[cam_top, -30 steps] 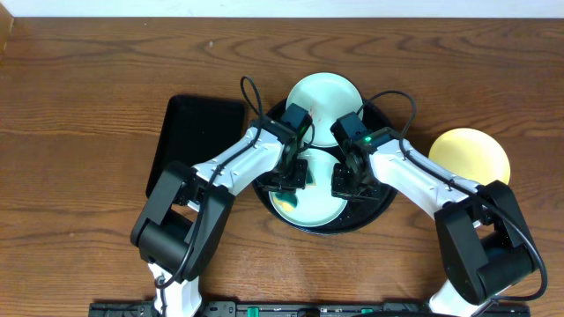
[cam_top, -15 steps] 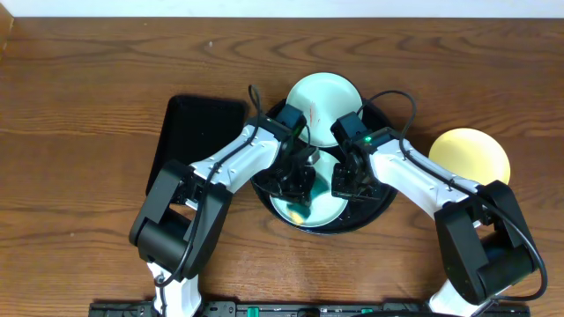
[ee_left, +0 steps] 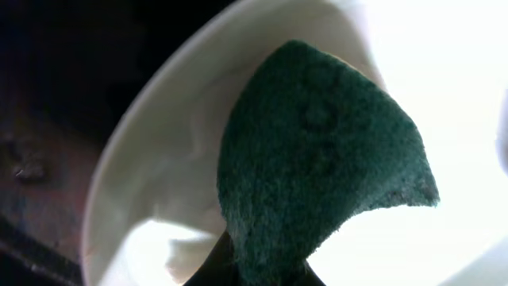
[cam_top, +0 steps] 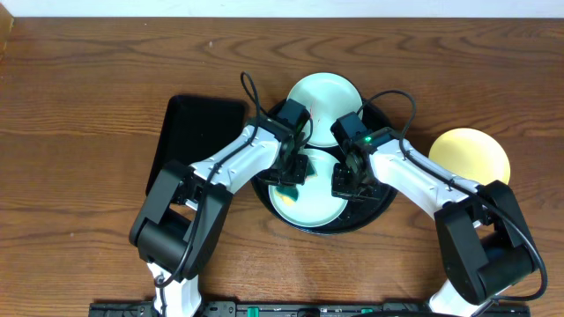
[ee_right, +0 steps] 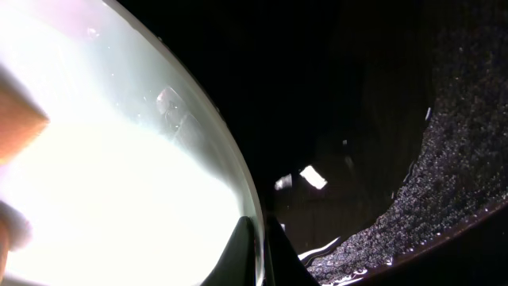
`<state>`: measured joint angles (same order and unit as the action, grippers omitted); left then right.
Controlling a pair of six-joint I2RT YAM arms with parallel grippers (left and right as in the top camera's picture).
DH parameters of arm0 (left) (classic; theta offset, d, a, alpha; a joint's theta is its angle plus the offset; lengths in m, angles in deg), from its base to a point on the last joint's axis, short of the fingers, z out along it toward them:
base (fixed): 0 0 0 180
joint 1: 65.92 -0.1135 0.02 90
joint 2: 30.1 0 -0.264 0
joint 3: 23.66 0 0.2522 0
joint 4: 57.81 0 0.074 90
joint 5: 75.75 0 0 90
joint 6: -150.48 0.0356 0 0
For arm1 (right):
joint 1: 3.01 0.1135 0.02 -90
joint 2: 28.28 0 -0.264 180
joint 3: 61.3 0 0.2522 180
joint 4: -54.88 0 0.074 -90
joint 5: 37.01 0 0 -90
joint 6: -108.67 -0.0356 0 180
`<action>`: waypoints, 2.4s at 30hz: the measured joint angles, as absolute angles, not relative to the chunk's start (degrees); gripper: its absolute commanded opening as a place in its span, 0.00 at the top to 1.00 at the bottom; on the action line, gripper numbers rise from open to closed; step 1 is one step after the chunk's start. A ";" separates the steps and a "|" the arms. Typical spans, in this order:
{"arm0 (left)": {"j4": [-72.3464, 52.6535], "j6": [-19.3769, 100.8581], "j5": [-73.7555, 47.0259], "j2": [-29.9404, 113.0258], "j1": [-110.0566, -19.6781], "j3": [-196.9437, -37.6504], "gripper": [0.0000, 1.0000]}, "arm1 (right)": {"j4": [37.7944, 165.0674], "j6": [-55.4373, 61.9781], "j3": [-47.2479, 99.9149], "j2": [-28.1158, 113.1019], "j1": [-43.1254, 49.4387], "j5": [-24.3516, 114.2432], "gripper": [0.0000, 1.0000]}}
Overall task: Clean dirty plates on tray and stack at the side
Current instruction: 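Scrub the pale green plate with the sponge in left gripper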
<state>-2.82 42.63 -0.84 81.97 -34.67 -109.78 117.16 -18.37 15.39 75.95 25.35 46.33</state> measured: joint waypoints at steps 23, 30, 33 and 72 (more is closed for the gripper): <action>-4.70 39.66 -7.38 81.97 -29.60 -109.87 0.92 | 117.24 -18.37 15.39 75.95 25.35 46.60 0.99; -5.68 31.03 4.14 81.97 -30.45 -109.87 0.93 | 117.20 -18.37 15.39 75.95 25.37 46.27 0.99; -4.94 27.72 5.48 81.92 -30.45 -109.91 0.92 | 117.20 -18.37 15.39 75.95 25.37 45.98 0.99; -2.12 36.01 -15.11 81.79 -29.32 -109.76 0.93 | 117.14 -18.35 15.39 75.95 25.35 46.38 0.99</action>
